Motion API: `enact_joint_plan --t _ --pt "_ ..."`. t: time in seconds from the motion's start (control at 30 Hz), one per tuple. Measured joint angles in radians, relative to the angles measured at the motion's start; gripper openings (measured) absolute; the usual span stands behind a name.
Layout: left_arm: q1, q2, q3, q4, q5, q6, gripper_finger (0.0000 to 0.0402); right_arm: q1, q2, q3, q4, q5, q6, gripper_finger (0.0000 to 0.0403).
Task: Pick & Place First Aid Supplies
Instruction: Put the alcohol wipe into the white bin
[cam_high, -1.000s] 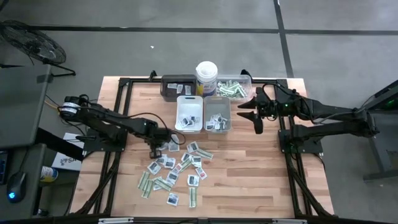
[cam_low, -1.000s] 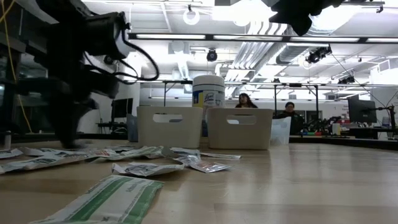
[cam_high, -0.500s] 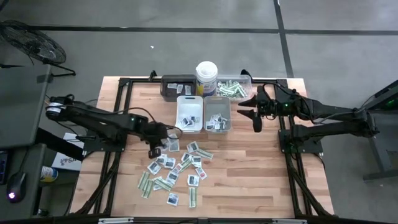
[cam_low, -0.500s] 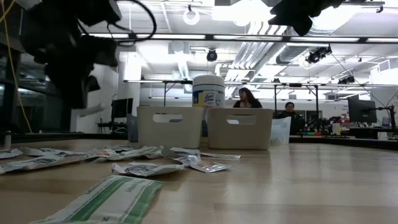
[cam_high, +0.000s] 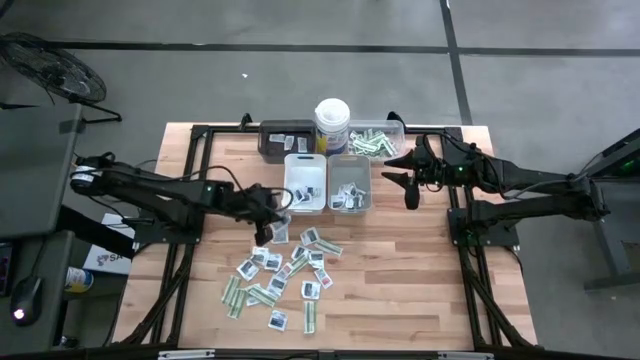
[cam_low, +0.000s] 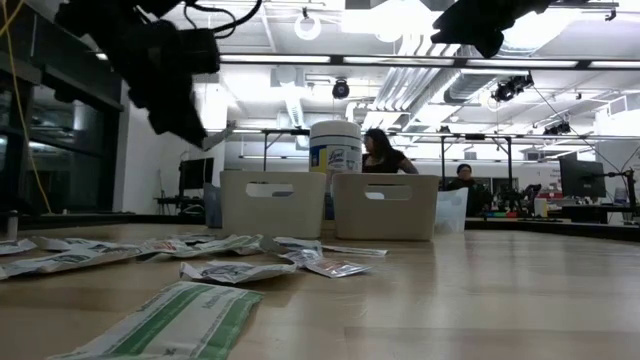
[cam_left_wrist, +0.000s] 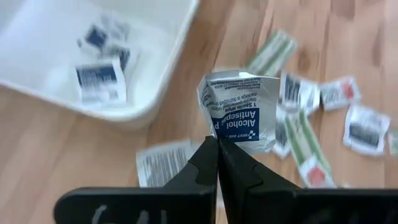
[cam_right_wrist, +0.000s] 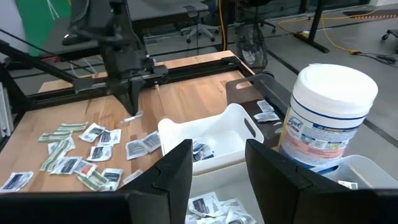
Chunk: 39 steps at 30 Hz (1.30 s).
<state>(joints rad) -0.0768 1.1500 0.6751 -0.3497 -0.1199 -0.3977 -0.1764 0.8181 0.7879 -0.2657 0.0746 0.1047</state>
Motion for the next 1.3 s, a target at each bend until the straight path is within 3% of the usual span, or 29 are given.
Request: enact_joint_plan --t 0.27,0.63,0.97,1.3 --pt "0.160 0.000 0.088 -0.010 -0.012 0.160 0.0000 0.000 0.000 0.000 0.000 0.010 0.000 0.0142" --pt "0.403 0.088 0.194 -0.044 0.112 0.387 0.0000 0.000 0.000 0.000 0.000 0.019 0.009 0.0142" --pt "0.437 0.298 0.320 -0.088 0.165 0.517 0.0000 0.000 0.000 0.000 0.000 0.032 0.011 0.0142" --pt "0.437 0.460 0.438 -0.184 0.163 0.554 0.0000 0.000 0.000 0.000 0.000 0.032 0.026 0.0142"
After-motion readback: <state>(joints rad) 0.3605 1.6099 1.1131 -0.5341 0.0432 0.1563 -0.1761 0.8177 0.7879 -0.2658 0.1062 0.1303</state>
